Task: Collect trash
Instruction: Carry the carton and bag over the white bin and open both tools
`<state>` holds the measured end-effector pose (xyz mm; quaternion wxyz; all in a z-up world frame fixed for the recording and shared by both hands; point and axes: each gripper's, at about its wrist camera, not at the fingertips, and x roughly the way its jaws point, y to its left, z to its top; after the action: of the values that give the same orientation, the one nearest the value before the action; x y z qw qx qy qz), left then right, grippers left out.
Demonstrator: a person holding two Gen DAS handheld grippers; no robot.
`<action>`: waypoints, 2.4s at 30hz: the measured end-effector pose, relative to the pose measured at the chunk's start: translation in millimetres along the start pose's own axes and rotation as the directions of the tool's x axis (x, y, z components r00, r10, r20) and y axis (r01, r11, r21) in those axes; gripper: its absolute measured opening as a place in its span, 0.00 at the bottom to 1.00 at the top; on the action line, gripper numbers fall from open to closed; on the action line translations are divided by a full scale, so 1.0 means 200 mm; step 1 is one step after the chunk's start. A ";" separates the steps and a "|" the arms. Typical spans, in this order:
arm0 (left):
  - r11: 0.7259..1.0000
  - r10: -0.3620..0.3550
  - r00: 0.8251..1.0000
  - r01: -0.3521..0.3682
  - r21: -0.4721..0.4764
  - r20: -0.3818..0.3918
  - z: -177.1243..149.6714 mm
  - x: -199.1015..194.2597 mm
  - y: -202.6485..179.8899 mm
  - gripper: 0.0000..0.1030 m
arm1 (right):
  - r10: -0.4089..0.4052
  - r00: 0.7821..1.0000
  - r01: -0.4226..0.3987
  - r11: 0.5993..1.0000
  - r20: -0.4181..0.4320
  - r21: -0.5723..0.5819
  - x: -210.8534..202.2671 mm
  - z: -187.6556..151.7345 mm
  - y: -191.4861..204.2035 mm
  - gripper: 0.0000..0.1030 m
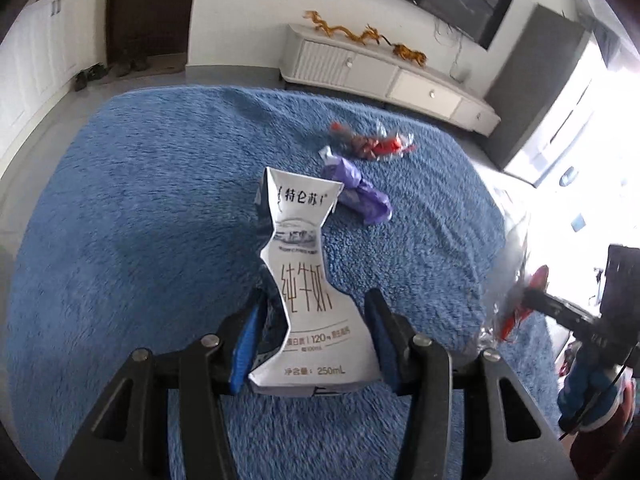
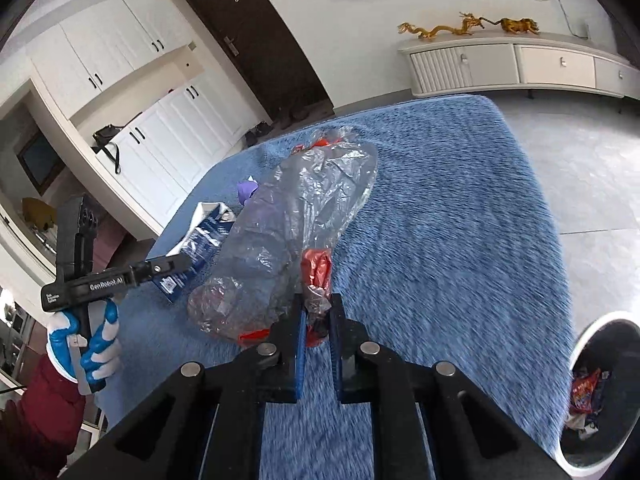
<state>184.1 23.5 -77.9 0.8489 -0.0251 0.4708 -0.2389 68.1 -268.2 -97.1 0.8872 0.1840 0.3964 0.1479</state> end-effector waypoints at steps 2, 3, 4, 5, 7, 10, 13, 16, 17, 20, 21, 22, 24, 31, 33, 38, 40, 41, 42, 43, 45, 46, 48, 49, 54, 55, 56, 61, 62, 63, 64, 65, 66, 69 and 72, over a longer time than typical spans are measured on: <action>1.000 -0.010 1.000 0.011 -0.026 0.016 -0.02 -0.05 -0.01 0.47 | -0.001 1.000 0.001 1.000 0.016 0.010 -0.06 -0.02 -0.02 0.10; 0.999 -0.014 1.000 0.015 -0.032 0.021 -0.02 -0.07 -0.02 0.47 | -0.002 1.000 0.001 1.000 0.023 0.015 -0.08 -0.03 -0.03 0.10; 0.999 -0.018 0.999 0.019 -0.037 0.028 -0.03 -0.10 -0.04 0.47 | -0.001 0.999 0.001 1.000 0.033 0.022 -0.11 -0.04 -0.03 0.10; 0.999 -0.021 0.999 0.022 -0.039 0.032 -0.04 -0.12 -0.06 0.46 | -0.002 0.999 0.001 1.000 0.044 0.029 -0.14 -0.04 -0.05 0.10; 0.999 -0.033 0.999 0.034 -0.032 0.041 -0.05 -0.16 -0.11 0.46 | -0.008 0.998 0.005 0.999 0.069 0.042 -0.21 -0.06 -0.07 0.10; 0.998 -0.056 0.997 0.056 -0.001 0.054 -0.04 -0.20 -0.24 0.46 | -0.026 0.994 0.020 0.998 0.108 0.056 -0.32 -0.08 -0.11 0.10; 0.994 -0.096 0.994 0.094 0.048 0.054 -0.03 -0.22 -0.41 0.47 | -0.060 0.987 0.048 0.996 0.148 0.082 -0.44 -0.12 -0.19 0.10; 0.985 -0.143 0.989 0.138 0.099 0.040 -0.02 -0.19 -0.60 0.46 | -0.103 0.979 0.082 0.989 0.178 0.122 -0.54 -0.17 -0.27 0.10; 0.978 -0.169 0.985 0.164 0.125 0.027 -0.02 -0.16 -0.69 0.46 | -0.120 0.975 0.094 0.985 0.187 0.143 -0.58 -0.19 -0.32 0.10; 0.958 -0.223 0.975 0.222 0.183 -0.015 -0.02 -0.07 -0.93 0.46 | -0.171 0.963 0.126 0.969 0.207 0.214 -0.70 -0.27 -0.47 0.10; 0.949 -0.241 0.970 0.243 0.198 -0.033 -0.02 -0.03 -1.01 0.46 | -0.191 0.959 0.139 0.962 0.211 0.236 -0.73 -0.29 -0.53 0.10; 0.941 -0.260 0.964 0.265 0.213 -0.052 -0.02 0.01 -1.09 0.46 | -0.216 0.953 0.157 0.952 0.214 0.261 -0.77 -0.32 -0.58 0.10; 0.924 -0.288 0.954 0.299 0.237 -0.082 -0.02 0.07 -1.23 0.46 | -0.263 0.942 0.193 0.933 0.210 0.303 -0.83 -0.38 -0.70 0.10; 0.857 -0.341 0.917 0.393 0.332 -0.206 -0.07 0.33 -1.74 0.46 | -0.411 0.901 0.317 0.843 0.140 0.435 -0.92 -0.55 -1.03 0.10; 0.844 -0.339 0.911 0.405 0.353 -0.236 -0.08 0.39 -1.85 0.46 | -0.440 0.891 0.349 0.823 0.115 0.447 -0.92 -0.57 -1.09 0.10; 0.827 -0.301 0.903 0.407 0.388 -0.305 -0.12 0.57 -2.06 0.46 | -0.495 0.868 0.424 0.787 0.048 0.448 -0.87 -0.63 -1.22 0.10; 0.828 -0.282 0.897 0.407 0.385 -0.340 -0.16 0.66 -2.11 0.46 | -0.494 0.869 0.428 0.783 0.031 0.452 -0.84 -0.65 -1.28 0.10; 0.829 -0.277 0.894 0.407 0.384 -0.351 -0.17 0.68 -2.12 0.46 | -0.497 0.867 0.435 0.779 0.023 0.451 -0.82 -0.65 -1.29 0.10; 0.831 -0.268 0.891 0.407 0.380 -0.367 -0.19 0.71 -2.14 0.46 | -0.503 0.864 0.444 0.775 0.013 0.451 -0.80 -0.65 -1.32 0.10; 0.833 -0.260 0.887 0.406 0.377 -0.381 -0.21 0.74 -2.17 0.46 | -0.504 0.864 0.447 0.772 0.008 0.452 -0.79 -0.65 -1.33 0.10; 0.838 -0.245 0.879 0.404 0.367 -0.408 -0.24 0.81 -2.21 0.47 | -0.500 0.866 0.446 0.767 -0.005 0.462 -0.77 -0.65 -1.38 0.10; 0.841 -0.237 0.874 0.403 0.361 -0.424 -0.25 0.85 -2.24 0.47 | -0.500 0.866 0.447 0.764 -0.010 0.465 -0.76 -0.65 -1.39 0.10; 0.843 -0.228 0.867 0.403 0.356 -0.443 -0.28 0.89 -2.27 0.47 | -0.499 0.866 0.449 0.756 -0.024 0.475 -0.75 -0.68 -1.42 0.12; 0.846 -0.220 0.866 0.399 0.354 -0.450 -0.29 0.91 -2.28 0.47 | -0.498 0.866 0.450 0.751 -0.033 0.483 -0.74 -0.69 -1.44 0.12; 0.857 -0.225 0.839 0.412 0.309 -0.495 -0.32 0.99 -2.31 0.48 | -0.514 0.856 0.469 0.720 -0.062 0.512 -0.75 -0.73 -1.52 0.38; 0.859 -0.230 0.833 0.417 0.297 -0.503 -0.33 1.01 -2.31 0.48 | -0.518 0.853 0.473 0.716 -0.064 0.514 -0.74 -0.74 -1.51 0.42; 0.860 -0.235 0.827 0.422 0.287 -0.511 -0.33 1.02 -2.31 0.48 | -0.522 0.850 0.477 0.711 -0.066 0.517 -0.75 -0.75 -1.52 0.42; 0.861 -0.259 0.815 0.438 0.259 -0.518 -0.34 1.03 -2.31 0.48 | -0.542 0.837 0.499 0.701 -0.075 0.510 -0.77 -0.77 -1.51 0.46; 0.861 -0.264 0.814 0.441 0.254 -0.518 -0.34 1.03 -2.30 0.48 | -0.545 0.835 0.504 0.700 -0.077 0.506 -0.78 -0.76 -1.51 0.46; 0.860 -0.269 0.812 0.445 0.251 -0.517 -0.34 1.02 -2.30 0.48 | -0.551 0.831 0.511 0.700 -0.078 0.500 -0.78 -0.76 -1.50 0.47; 0.859 -0.271 0.812 0.446 0.251 -0.516 -0.33 1.02 -2.28 0.48 | -0.555 0.828 0.516 0.699 -0.079 0.495 -0.78 -0.75 -1.48 0.47; 0.859 -0.274 0.813 0.447 0.250 -0.513 -0.33 1.01 -2.28 0.48 | -0.558 0.826 0.519 0.699 -0.079 0.492 -0.78 -0.75 -1.47 0.49; 0.859 -0.278 0.813 0.449 0.247 -0.511 -0.32 1.00 -2.28 0.48 | -0.562 0.824 0.523 0.699 -0.078 0.489 -0.78 -0.75 -1.46 0.50; 0.859 -0.283 0.816 0.450 0.246 -0.504 -0.31 0.99 -2.27 0.48 | -0.567 0.820 0.527 0.698 -0.075 0.485 -0.79 -0.74 -1.44 0.50; 0.864 -0.287 0.817 0.446 0.232 -0.500 -0.30 1.01 -2.25 0.48 | -0.574 0.816 0.531 0.694 -0.071 0.486 -0.80 -0.74 -1.41 0.50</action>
<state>52.2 -450.6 -149.3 0.6447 0.0856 0.5913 -0.4769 -114.0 -554.0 -209.5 0.8312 0.2786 0.4183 -0.2379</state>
